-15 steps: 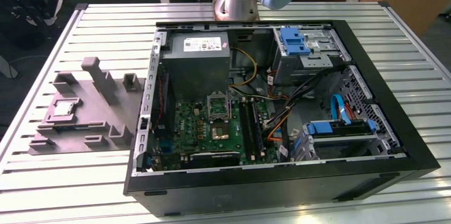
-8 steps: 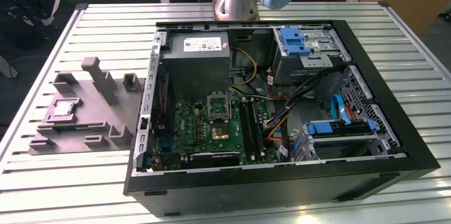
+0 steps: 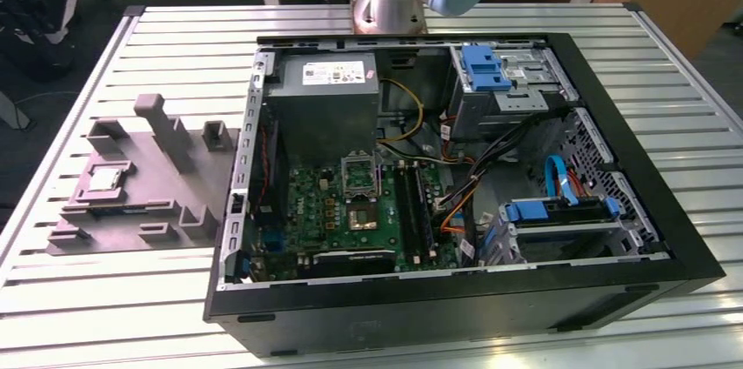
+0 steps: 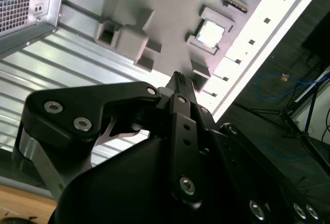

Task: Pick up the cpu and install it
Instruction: 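Reach for the cpu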

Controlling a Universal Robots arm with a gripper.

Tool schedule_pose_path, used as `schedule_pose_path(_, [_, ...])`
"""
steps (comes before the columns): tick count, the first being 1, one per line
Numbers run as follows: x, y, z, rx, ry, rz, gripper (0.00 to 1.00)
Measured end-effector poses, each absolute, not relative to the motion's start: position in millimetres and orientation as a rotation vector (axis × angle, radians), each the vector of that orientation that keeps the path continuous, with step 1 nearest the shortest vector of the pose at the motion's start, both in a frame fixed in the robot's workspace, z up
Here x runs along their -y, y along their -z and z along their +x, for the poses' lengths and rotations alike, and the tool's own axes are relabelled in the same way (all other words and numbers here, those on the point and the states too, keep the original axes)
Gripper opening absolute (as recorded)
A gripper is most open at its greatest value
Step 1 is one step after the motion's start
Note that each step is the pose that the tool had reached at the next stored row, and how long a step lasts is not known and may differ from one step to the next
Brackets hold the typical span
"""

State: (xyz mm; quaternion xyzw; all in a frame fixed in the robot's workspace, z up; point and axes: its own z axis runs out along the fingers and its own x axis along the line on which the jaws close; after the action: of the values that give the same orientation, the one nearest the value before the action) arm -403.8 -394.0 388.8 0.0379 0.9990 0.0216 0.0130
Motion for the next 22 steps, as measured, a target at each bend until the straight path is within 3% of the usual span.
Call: schedule_pose_path(22, [393.9,-388.2,-414.1,-3.113,-0.068,0.118,0.11])
